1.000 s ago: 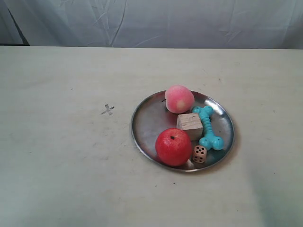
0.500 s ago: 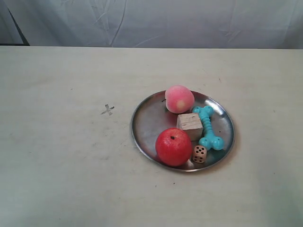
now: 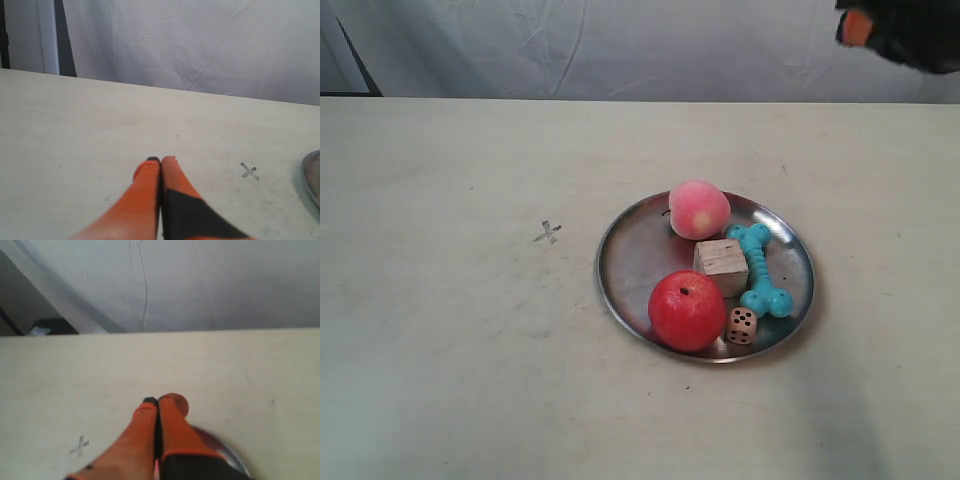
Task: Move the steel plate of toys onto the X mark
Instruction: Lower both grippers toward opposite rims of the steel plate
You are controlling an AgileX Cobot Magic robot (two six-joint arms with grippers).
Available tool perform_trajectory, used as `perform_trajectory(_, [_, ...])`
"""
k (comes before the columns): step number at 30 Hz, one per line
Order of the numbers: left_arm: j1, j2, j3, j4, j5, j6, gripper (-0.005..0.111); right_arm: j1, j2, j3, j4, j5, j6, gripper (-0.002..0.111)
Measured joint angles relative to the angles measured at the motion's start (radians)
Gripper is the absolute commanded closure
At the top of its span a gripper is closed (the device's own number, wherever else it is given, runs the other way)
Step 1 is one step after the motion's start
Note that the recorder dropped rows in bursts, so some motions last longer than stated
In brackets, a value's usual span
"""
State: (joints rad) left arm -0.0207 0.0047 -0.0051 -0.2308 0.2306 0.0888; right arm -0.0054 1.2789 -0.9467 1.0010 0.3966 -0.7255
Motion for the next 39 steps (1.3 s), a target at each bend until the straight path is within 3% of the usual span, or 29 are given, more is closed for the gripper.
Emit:
perform_trajectory(4, [0.000,0.000,0.000,0.010,-0.013,0.000,0.106,0.000,0.113,-0.002,-0.032,0.053,0.000,0.109])
perform_trajectory(9, [0.000,0.000,0.002,-0.069,-0.331,-0.048,0.106,0.000,0.122,-0.002,-0.097,0.075,0.041,0.109])
perform_trajectory(14, [0.000,0.000,0.002,-0.199,-0.485,-0.140,0.106,0.000,0.122,0.037,-0.262,0.121,0.255,0.109])
perform_trajectory(22, [0.000,0.000,-0.003,-0.393,-0.529,-0.178,0.107,0.000,0.122,0.085,-0.620,0.212,0.607,0.109])
perform_trajectory(25, [0.000,0.053,-0.084,-0.404,-0.516,-0.166,0.107,0.000,0.122,0.086,-0.660,0.230,0.658,0.097])
perform_trajectory(29, [0.000,0.315,-0.290,-0.402,-0.404,-0.095,0.107,0.000,0.122,0.086,-0.672,0.238,0.676,0.067])
perform_trajectory(31, [0.000,0.519,-0.426,-0.369,-0.274,-0.072,0.107,0.000,0.122,0.087,-0.672,0.247,0.689,0.054])
perform_trajectory(35, [0.000,0.939,-0.713,-0.277,0.031,-0.006,0.107,0.000,0.122,0.120,-0.672,0.251,0.726,0.050])
perform_trajectory(39, [-0.022,1.331,-0.968,-0.344,0.281,0.195,0.107,0.000,0.122,0.216,-0.670,0.206,0.772,0.050])
